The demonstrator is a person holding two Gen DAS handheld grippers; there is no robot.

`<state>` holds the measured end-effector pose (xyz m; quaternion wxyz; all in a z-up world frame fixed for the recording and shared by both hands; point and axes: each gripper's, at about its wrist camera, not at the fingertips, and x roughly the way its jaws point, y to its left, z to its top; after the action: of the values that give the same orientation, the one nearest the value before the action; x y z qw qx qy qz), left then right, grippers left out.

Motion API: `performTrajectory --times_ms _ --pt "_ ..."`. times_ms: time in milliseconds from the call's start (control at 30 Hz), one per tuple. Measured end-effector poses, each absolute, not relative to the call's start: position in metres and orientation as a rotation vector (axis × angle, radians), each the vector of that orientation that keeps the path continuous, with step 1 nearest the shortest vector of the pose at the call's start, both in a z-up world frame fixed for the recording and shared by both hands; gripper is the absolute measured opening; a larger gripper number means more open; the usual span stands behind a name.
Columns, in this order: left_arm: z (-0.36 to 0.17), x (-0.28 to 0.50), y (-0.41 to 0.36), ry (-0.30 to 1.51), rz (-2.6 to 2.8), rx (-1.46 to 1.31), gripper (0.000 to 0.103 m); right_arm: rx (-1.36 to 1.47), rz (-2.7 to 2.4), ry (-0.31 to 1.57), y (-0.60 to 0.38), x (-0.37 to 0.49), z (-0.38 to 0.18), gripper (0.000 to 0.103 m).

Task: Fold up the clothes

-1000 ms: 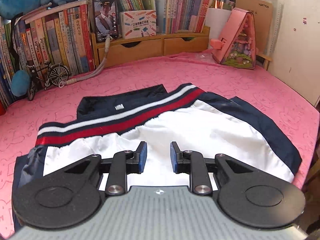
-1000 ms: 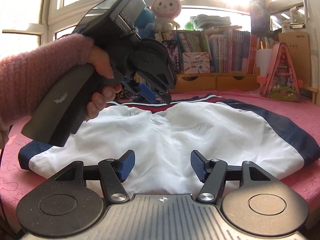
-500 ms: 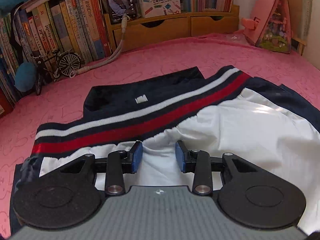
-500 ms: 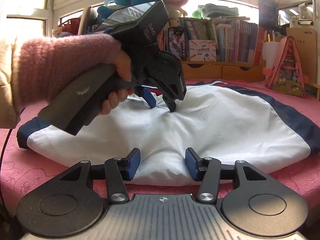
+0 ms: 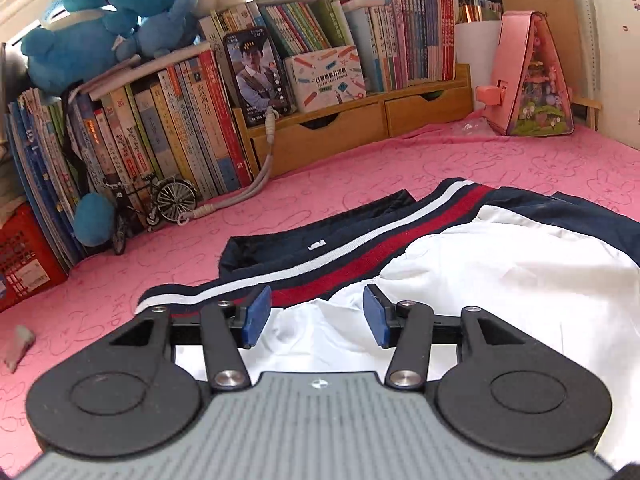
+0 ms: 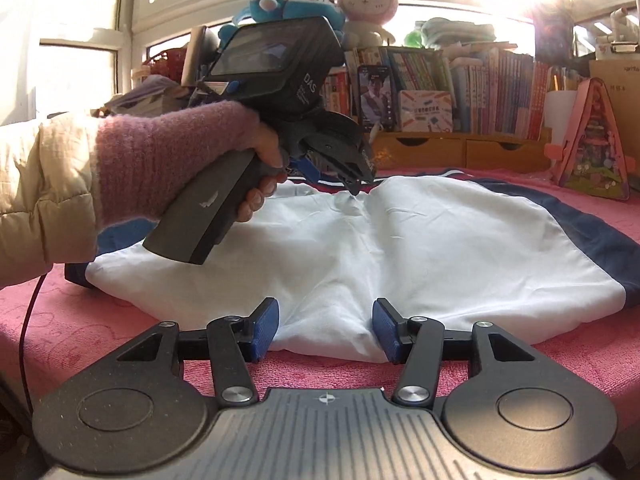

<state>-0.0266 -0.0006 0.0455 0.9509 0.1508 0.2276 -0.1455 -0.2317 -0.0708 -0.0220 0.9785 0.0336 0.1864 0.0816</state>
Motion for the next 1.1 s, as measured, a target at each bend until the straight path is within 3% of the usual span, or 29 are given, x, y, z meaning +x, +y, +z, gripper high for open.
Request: performTrajectory --times_ms 167,433,667,967,1100 --pt "0.051 -0.077 0.043 0.449 -0.19 0.179 0.061 0.162 0.15 0.27 -0.096 -0.221 -0.006 0.076" --pt "0.012 -0.105 0.059 0.494 -0.007 0.338 0.063 -0.029 0.031 0.398 -0.093 -0.181 -0.017 0.074" --pt "-0.002 -0.107 0.118 0.526 0.171 0.346 0.067 -0.161 -0.302 0.373 -0.166 -0.186 -0.033 0.079" --pt "0.009 -0.115 0.128 0.52 0.178 0.261 0.066 -0.169 -0.436 0.384 -0.221 -0.19 -0.035 0.082" --pt "0.048 -0.106 0.13 0.455 0.054 0.127 0.066 -0.15 -0.317 0.303 -0.214 -0.187 0.004 0.081"
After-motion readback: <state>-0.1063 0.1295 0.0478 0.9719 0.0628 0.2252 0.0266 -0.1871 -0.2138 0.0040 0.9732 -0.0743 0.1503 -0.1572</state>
